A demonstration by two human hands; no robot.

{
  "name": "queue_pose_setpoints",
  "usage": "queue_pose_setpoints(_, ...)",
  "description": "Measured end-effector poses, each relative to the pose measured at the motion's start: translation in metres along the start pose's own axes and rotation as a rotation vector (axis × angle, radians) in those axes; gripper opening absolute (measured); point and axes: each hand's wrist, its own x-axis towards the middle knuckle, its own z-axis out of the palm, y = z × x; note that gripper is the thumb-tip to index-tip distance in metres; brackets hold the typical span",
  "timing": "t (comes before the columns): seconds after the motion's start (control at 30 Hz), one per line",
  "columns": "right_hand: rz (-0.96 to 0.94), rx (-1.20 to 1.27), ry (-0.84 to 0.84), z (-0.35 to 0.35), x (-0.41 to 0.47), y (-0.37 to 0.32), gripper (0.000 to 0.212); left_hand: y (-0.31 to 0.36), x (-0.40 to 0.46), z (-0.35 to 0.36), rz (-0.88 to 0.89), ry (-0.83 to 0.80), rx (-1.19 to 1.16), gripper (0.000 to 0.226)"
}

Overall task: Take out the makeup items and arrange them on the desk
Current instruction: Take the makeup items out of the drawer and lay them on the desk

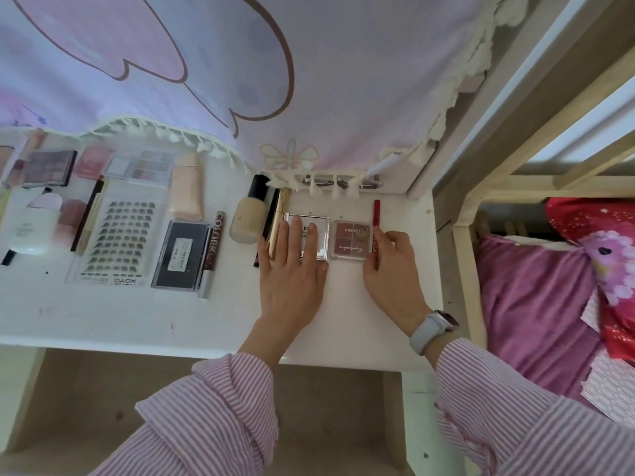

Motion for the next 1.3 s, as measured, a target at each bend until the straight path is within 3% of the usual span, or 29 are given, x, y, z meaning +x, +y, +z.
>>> queue_pose_setpoints(0.13,0.028,0.055,0.001,-0.002,-0.002,0.0,0.043,-0.001,-0.002,-0.008,0.008,0.009,-0.042,0.056)
queue_pose_setpoints(0.43,-0.005,0.016,0.055,-0.005,-0.031,-0.003,0.04,-0.01,-0.063,-0.018,0.074,0.197,-0.2,0.046)
queue_pose_setpoints(0.63,-0.201,0.011,0.09,0.016,-0.099,-0.027,0.034,-0.057,-0.144,-0.006,-0.041,0.151,-0.235,0.036)
queue_pose_setpoints(0.73,-0.329,-0.001,-0.073,0.042,-0.15,-0.042,0.028,-0.085,-0.185,0.0,-0.07,0.125,-0.199,0.033)
queue_pose_setpoints(0.87,-0.394,-0.14,-0.622,0.087,-0.221,-0.052,0.037,-0.126,-0.239,0.009,-0.065,0.083,-0.181,0.03)
queue_pose_setpoints(0.9,-0.416,-0.204,-0.67,0.097,-0.234,-0.054,0.039,-0.136,-0.25,0.011,-0.051,0.055,-0.184,0.032)
queue_pose_setpoints(1.03,-0.485,-0.403,-0.5,0.118,-0.254,-0.059,0.025,-0.177,-0.284,0.023,0.06,-0.116,-0.11,0.055)
queue_pose_setpoints(1.3,-0.532,-0.473,-0.312,0.124,-0.258,-0.059,0.023,-0.221,-0.281,0.035,0.177,-0.06,-0.042,0.063)
